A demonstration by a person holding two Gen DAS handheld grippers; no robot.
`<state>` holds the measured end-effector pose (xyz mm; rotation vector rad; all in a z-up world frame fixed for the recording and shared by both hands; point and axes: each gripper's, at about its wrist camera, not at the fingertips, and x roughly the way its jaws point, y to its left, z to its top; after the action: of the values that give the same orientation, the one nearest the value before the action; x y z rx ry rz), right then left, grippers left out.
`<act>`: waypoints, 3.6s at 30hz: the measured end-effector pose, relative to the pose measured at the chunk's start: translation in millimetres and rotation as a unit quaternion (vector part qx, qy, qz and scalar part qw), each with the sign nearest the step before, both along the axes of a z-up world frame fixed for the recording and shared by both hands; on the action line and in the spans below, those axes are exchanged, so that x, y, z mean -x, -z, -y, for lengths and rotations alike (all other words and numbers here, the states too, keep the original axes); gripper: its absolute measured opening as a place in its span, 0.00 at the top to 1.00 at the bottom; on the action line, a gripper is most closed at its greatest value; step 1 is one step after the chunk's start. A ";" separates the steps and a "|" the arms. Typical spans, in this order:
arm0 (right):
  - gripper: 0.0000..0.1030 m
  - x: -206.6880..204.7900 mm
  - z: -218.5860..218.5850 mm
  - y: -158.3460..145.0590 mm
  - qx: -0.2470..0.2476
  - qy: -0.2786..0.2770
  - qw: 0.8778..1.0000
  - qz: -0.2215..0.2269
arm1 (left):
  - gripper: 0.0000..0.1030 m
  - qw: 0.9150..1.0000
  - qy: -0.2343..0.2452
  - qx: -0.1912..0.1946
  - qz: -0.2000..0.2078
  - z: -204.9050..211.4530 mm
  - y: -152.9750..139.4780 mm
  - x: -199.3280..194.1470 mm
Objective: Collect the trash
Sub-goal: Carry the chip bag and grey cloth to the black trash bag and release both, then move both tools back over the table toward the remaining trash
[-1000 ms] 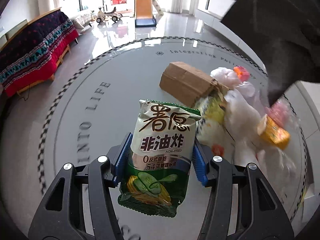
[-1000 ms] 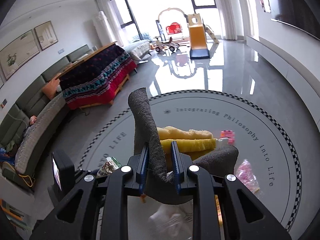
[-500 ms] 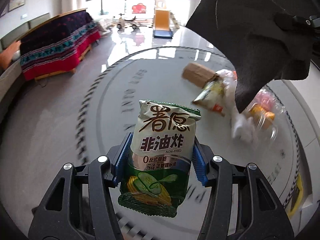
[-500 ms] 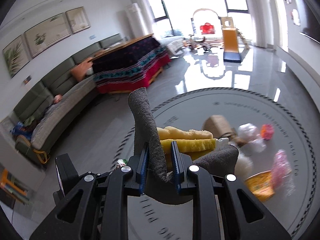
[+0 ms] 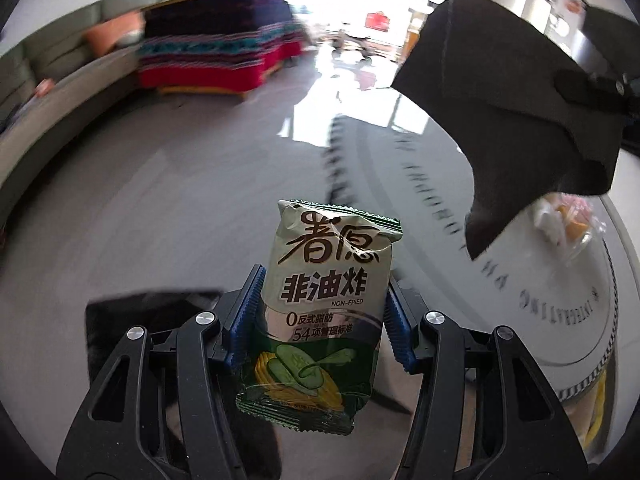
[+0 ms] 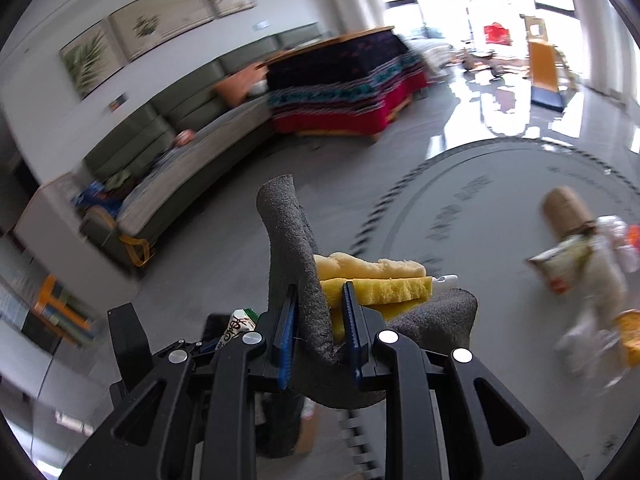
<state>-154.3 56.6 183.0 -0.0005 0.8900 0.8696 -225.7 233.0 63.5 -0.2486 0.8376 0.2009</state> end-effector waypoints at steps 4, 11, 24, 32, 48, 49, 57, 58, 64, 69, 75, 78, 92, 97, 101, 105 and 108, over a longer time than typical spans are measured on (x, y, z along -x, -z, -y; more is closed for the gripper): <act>0.78 35.0 -41.6 14.3 -0.004 -0.058 0.998 -0.012 | 0.47 0.998 -0.059 -0.007 -0.021 -36.0 15.9 40.7; 0.78 76.3 -115.6 37.2 0.011 -0.140 0.990 -0.031 | 0.47 0.987 -0.155 0.006 -0.044 -87.3 39.6 93.5; 0.32 119.8 -222.0 66.0 0.058 -0.228 0.972 0.004 | 0.06 0.956 -0.284 -0.020 -0.076 -141.5 65.8 158.4; 0.32 113.9 -206.6 62.7 0.048 -0.217 0.975 0.011 | 0.06 0.956 -0.281 0.008 -0.080 -143.1 65.4 154.3; 0.32 79.4 -146.4 47.9 0.000 -0.168 0.986 -0.014 | 0.06 0.972 -0.226 -0.017 -0.067 -106.1 48.1 123.9; 0.32 77.3 -140.4 47.4 -0.002 -0.164 0.986 -0.015 | 0.06 0.974 -0.218 -0.016 -0.063 -99.8 44.7 119.1; 0.32 44.0 -71.6 39.5 -0.005 -0.089 0.996 -0.009 | 0.06 0.988 -0.145 -0.023 -0.046 -50.4 25.8 62.7; 0.32 39.4 -62.7 39.3 -0.004 -0.078 0.997 -0.008 | 0.06 0.990 -0.132 -0.022 -0.042 -41.5 23.0 53.2; 0.32 6.6 -1.0 36.2 -0.004 -0.004 1.000 -0.006 | 0.06 0.997 -0.065 -0.021 -0.031 4.8 13.4 9.3; 0.32 -21.4 56.2 28.3 -0.006 0.056 0.998 0.004 | 0.06 0.999 -0.010 -0.019 -0.033 41.1 8.1 -23.4; 0.32 -56.1 115.6 31.9 0.008 0.124 0.992 -0.002 | 0.06 0.998 0.044 -0.019 -0.033 82.4 -1.7 -63.5; 0.32 -72.3 140.1 35.4 0.010 0.151 0.988 -0.010 | 0.06 0.997 0.068 -0.006 -0.031 99.2 -4.2 -81.5; 0.32 -170.1 227.6 59.1 0.096 0.203 0.974 -0.041 | 0.06 0.985 0.167 0.019 -0.041 171.5 -15.5 -175.6; 0.30 -203.1 231.4 82.3 0.152 0.188 0.969 -0.046 | 0.06 0.981 0.192 0.006 -0.037 192.6 -22.4 -205.6; 0.30 -226.2 229.8 102.9 0.171 0.180 0.966 -0.066 | 0.06 0.980 0.196 0.012 -0.042 196.9 -17.4 -216.8; 0.30 -243.1 226.0 118.3 0.205 0.171 0.961 -0.075 | 0.06 0.980 0.194 0.013 -0.050 195.9 -11.8 -222.9; 0.30 -254.2 227.6 132.6 0.217 0.170 0.957 -0.090 | 0.06 0.980 0.194 0.006 -0.054 193.7 -10.4 -226.0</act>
<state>100.0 -171.0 50.5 -0.1479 1.1991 0.3446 0.3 39.3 73.9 -0.0816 0.9782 -0.1571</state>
